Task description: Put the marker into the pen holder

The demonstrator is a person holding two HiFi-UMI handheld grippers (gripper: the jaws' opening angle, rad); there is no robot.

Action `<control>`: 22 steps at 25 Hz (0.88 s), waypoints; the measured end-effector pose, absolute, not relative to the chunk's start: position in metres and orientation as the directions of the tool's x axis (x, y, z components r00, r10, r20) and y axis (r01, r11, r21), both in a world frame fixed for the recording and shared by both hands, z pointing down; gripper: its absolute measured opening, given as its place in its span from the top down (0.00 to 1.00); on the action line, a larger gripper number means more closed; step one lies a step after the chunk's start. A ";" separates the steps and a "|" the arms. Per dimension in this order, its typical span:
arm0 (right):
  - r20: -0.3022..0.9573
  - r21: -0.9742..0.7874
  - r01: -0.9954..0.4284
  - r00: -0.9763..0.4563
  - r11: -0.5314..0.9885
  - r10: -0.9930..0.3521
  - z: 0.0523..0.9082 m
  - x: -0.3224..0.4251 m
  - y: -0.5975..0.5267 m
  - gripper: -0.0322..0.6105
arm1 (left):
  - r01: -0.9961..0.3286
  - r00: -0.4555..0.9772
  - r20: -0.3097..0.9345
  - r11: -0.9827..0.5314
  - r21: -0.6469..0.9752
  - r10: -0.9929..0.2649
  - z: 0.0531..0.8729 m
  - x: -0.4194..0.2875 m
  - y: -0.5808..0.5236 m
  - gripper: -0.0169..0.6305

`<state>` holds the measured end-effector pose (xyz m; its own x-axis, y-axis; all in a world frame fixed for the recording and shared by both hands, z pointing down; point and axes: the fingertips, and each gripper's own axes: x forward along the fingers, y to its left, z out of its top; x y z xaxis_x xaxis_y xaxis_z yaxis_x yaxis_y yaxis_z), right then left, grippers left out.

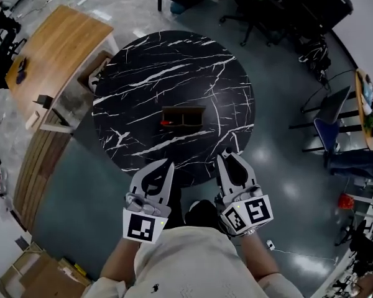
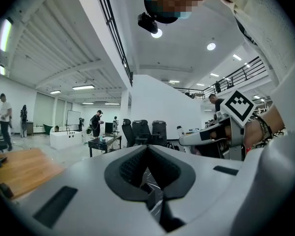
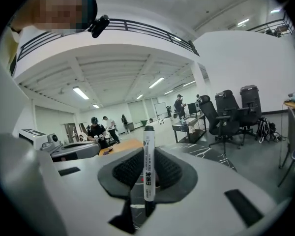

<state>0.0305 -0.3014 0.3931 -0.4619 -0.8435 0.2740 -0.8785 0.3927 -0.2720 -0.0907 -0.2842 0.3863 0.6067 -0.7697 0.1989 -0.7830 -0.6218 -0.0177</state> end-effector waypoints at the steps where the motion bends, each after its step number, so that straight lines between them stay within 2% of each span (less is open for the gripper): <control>1: 0.274 -0.267 -0.880 -0.461 0.394 -0.844 0.393 0.028 -0.310 0.83 | -0.813 0.580 0.175 -0.580 0.056 -0.796 0.385 -0.095 -0.295 0.96; 3: 0.269 -0.252 -0.881 -0.462 0.401 -0.845 0.393 0.023 -0.326 0.83 | -0.836 0.548 0.151 -0.532 0.136 -0.823 0.385 -0.102 -0.311 0.96; 12: 0.176 -0.174 -0.879 -0.470 0.443 -0.865 0.423 0.011 -0.402 0.83 | -0.853 0.522 0.218 -0.506 0.126 -0.825 0.419 -0.102 -0.351 0.96; 22: 0.259 -0.134 -0.849 -0.528 0.511 -0.809 0.498 0.002 -0.460 0.83 | -0.893 0.449 0.301 -0.427 0.141 -0.841 0.459 -0.101 -0.378 0.96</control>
